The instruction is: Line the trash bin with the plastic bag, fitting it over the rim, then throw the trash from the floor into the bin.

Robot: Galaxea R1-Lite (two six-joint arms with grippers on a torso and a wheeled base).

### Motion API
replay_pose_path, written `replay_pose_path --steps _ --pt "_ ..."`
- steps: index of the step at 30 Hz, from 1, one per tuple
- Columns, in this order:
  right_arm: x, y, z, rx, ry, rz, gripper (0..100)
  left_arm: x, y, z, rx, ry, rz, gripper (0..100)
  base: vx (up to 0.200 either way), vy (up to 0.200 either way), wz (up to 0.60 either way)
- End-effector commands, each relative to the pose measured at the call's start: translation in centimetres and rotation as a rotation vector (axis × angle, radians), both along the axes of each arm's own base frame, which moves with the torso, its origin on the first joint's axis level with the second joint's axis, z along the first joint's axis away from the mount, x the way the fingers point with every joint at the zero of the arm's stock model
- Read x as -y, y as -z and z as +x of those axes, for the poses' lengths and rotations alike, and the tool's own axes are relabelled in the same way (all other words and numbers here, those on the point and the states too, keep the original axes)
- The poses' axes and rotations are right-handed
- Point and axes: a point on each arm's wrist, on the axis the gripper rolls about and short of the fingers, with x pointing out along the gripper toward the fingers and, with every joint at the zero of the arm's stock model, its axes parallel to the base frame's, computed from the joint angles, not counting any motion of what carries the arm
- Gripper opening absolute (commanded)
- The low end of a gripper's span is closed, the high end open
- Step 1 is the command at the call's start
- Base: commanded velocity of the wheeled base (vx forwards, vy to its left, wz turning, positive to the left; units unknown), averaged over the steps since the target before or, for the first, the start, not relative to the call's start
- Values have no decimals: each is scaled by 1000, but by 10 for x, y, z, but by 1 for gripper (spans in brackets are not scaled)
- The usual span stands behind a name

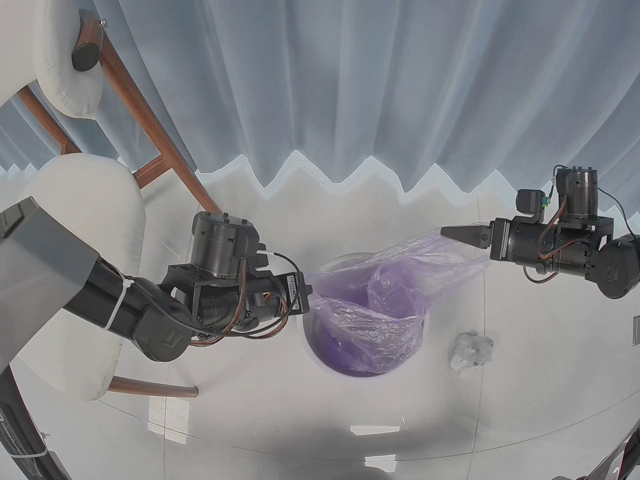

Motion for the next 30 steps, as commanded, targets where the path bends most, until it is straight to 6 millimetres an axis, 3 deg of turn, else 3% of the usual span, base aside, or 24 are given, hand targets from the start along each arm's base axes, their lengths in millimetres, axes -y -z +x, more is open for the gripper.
replay_pose_path --steps 1,5,6,9,11,14,20,23,27,30 --pt "13 -17 9 42 69 52 100 0 -6 1 32 -3 -17 0 0 0 0" --pt "4 -46 20 30 104 285 100 -1 -6 2 39 -21 -13 0 0 0 0" --pt "-6 -50 19 -8 92 363 100 -1 -6 3 42 -32 -11 0 0 0 0" --pt "-16 -50 18 -48 81 431 100 -1 -7 3 45 -33 -12 0 0 0 0" --pt "-35 -44 22 -76 42 489 100 0 -10 5 55 -37 -19 0 0 0 0" --pt "-49 -30 27 -50 0 408 100 2 -15 7 58 -50 -46 0 0 0 0" --pt "-51 4 40 116 -47 167 100 2 -20 9 70 -63 -57 0 0 0 0" --pt "-35 17 58 336 -20 -4 100 0 -25 6 83 -72 -61 0 0 0 0" --pt "-13 32 75 479 -10 -165 100 0 -27 6 88 -72 -62 0 0 0 0" --pt "-4 33 78 551 -48 -205 100 0 -28 5 89 -74 -63 0 0 0 0"
